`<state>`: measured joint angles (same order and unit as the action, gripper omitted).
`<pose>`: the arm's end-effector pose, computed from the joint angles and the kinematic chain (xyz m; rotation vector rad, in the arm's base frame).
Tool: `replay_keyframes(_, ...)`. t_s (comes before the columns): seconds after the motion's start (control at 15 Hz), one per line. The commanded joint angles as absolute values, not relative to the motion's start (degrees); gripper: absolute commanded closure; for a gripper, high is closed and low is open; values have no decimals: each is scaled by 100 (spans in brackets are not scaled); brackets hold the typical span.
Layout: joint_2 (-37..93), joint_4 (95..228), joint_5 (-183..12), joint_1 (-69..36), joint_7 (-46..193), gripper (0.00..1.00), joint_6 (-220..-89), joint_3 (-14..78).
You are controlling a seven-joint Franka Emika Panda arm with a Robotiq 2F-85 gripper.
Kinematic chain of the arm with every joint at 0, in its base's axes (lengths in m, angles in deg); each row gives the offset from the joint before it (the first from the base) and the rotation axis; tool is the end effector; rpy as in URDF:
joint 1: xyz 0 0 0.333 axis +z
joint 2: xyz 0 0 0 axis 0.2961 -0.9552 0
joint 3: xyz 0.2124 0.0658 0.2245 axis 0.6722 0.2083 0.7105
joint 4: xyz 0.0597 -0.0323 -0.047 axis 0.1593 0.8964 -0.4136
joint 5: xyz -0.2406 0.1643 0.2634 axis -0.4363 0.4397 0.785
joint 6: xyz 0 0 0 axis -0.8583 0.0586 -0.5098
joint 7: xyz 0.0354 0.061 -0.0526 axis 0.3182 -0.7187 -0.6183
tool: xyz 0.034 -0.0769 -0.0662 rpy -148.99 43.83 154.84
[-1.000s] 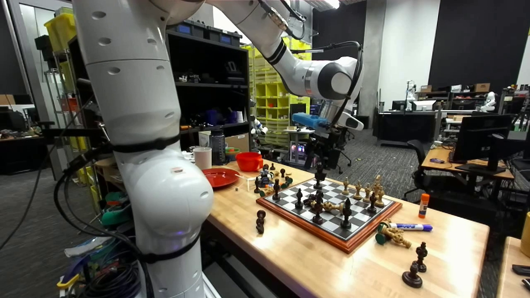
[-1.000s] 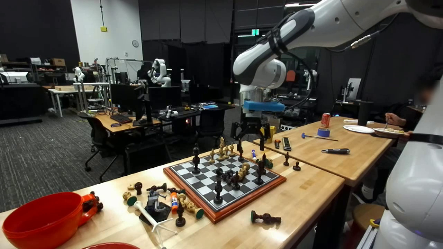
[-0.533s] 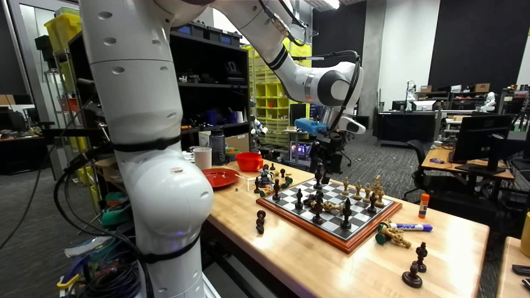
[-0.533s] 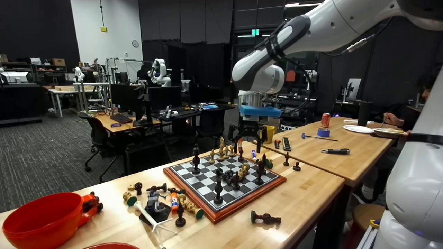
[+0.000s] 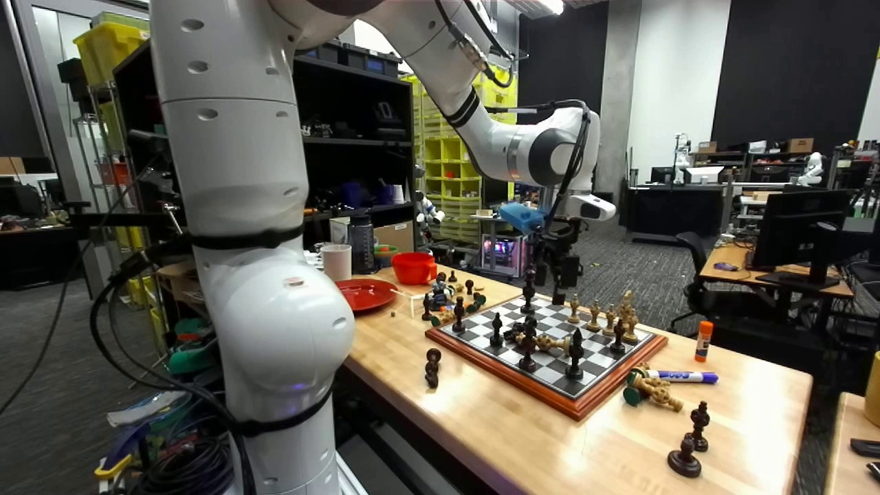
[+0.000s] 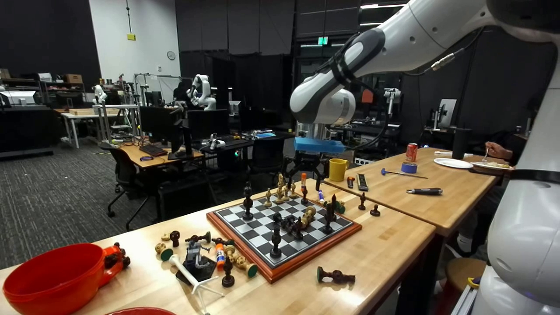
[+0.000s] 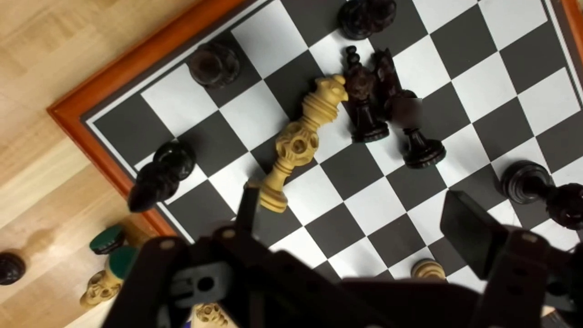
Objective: Pick up the white king chess piece and put it on the table, pick up the white king chess piece and put it on the chess board a box in front and two to the right of the black king chess piece
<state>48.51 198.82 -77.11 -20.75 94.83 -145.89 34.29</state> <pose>0.5074 -0.0432 0.3887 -2.9221 0.9129 0.0206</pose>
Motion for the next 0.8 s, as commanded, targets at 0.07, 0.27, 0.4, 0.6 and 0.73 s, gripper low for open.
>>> replay_keyframes(0.07,4851,19867,-7713,-2067,9493,0,-14576,3419)
replay_keyframes(0.27,4884,20007,-7777,-2087,9750,0,-14740,3417)
replay_keyframes(0.4,4820,20112,-7785,-2080,9917,0,-14896,3426)
replay_keyframes(0.6,4687,20270,-7706,-2072,10072,0,-15205,3413)
replay_keyframes(0.73,4580,20342,-7719,-2068,10211,0,-15346,3400)
